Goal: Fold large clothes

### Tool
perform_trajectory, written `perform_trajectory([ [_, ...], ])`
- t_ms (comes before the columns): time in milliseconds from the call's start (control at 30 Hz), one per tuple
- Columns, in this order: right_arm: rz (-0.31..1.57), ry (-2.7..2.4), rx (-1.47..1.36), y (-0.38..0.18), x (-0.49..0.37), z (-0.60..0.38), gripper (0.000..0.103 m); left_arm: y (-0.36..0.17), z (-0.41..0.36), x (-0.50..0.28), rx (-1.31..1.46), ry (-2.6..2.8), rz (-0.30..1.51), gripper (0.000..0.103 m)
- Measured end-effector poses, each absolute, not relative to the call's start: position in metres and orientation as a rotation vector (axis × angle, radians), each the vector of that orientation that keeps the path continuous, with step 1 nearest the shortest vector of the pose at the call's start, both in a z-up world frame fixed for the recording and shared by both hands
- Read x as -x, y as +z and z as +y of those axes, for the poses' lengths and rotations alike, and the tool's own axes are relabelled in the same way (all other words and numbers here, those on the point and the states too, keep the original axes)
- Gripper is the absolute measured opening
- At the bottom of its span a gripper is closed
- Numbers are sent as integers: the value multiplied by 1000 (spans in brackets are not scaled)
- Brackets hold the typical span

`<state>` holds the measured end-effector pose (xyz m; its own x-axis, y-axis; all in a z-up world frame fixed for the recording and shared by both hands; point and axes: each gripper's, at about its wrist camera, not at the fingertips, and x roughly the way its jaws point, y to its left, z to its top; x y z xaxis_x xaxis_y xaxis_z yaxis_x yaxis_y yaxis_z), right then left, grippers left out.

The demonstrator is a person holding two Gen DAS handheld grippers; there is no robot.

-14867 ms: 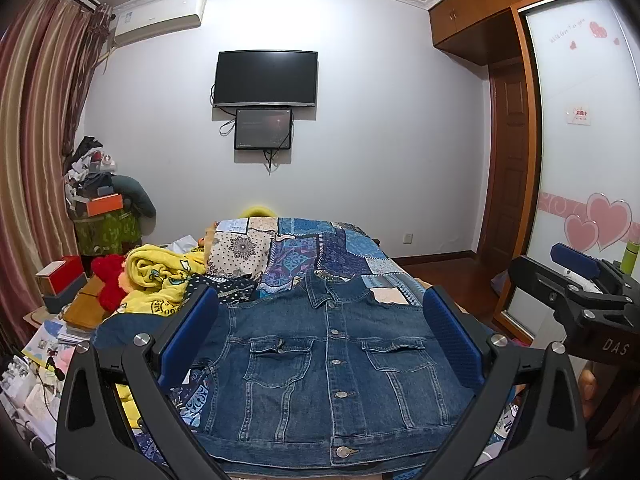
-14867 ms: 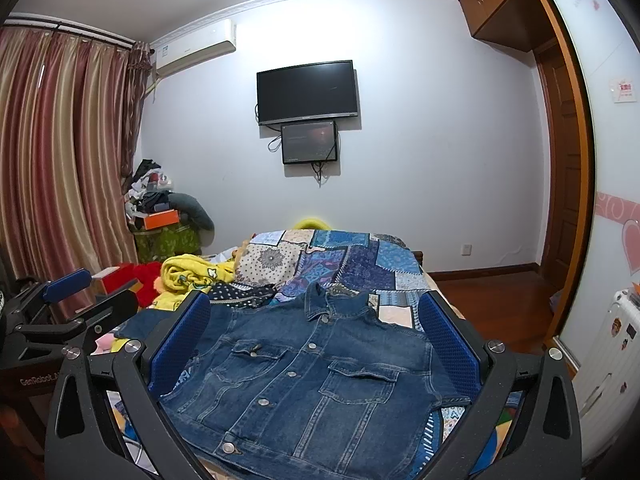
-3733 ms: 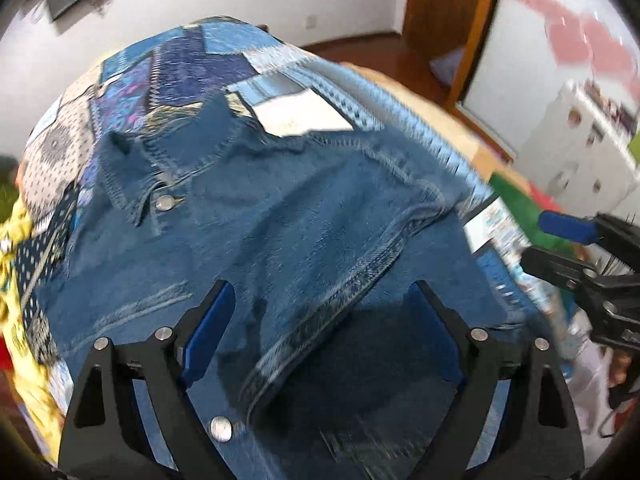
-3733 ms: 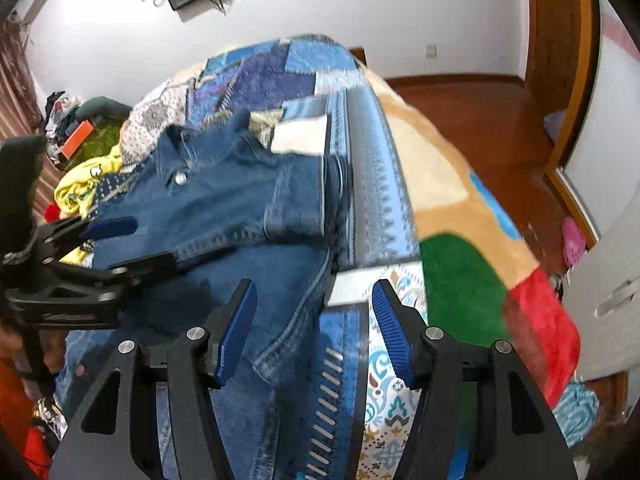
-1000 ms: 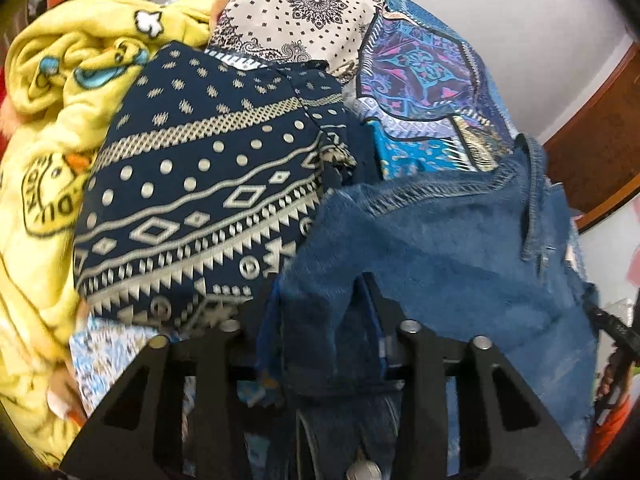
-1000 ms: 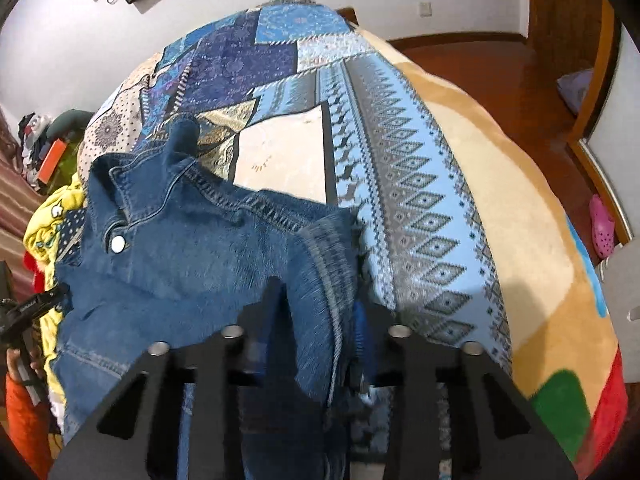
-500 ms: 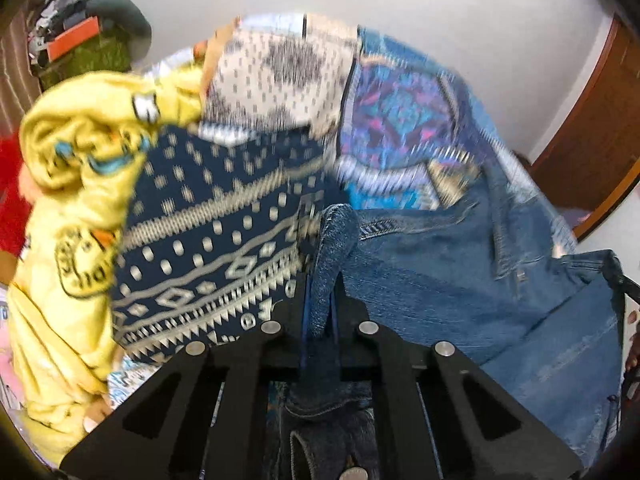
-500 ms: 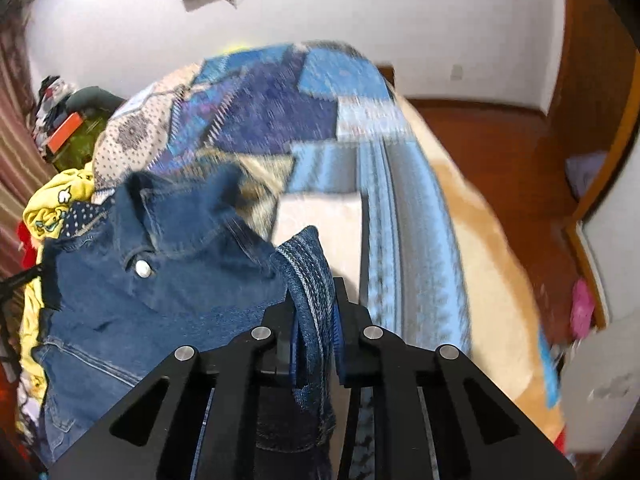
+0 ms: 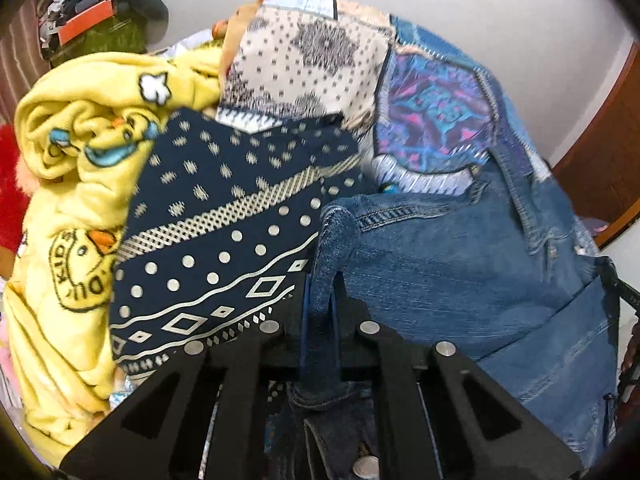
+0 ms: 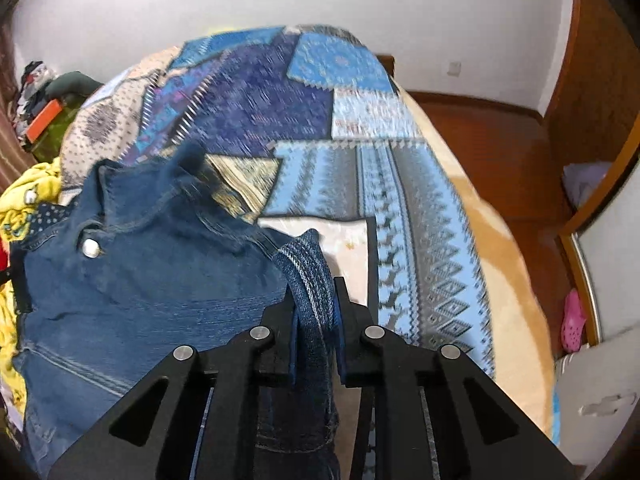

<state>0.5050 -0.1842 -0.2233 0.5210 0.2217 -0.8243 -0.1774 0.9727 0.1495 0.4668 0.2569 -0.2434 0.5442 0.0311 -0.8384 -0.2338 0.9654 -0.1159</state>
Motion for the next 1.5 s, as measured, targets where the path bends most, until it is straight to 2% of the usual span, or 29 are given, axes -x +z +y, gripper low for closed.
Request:
perform_trajectory([
  [200,1013,215,-57,-238,-505,-194,27,-263,250,-476,155,188,1022,14],
  [267,1037,202,-62,-241,-506,-196,38,-265,248,-475,141,198,1028,19],
  [333,1056,187,-65,-238,-504,-199,59,-263,244,-473,115,212,1034,23],
  [367,1063,186,-72,-236,-501,-200,62,-262,242,-471,106,214,1038,25],
  [433,1061,200,-84,-230,-494,-201,63,-258,236,-464,85,208,1044,29],
  [567,1034,216,-58,-213,-476,-198,64,-245,218,-441,51,189,1033,51],
  [767,940,283,-37,-167,-430,-193,65,-208,197,-398,75,114,993,51],
  [1033,772,331,-12,-107,-353,-196,79,-147,182,-335,70,91,880,51],
  [1267,780,341,-93,-112,-309,-210,82,-133,190,-278,151,81,849,51],
  [1500,865,334,-145,-141,-274,-218,82,-168,193,-227,243,46,930,52],
])
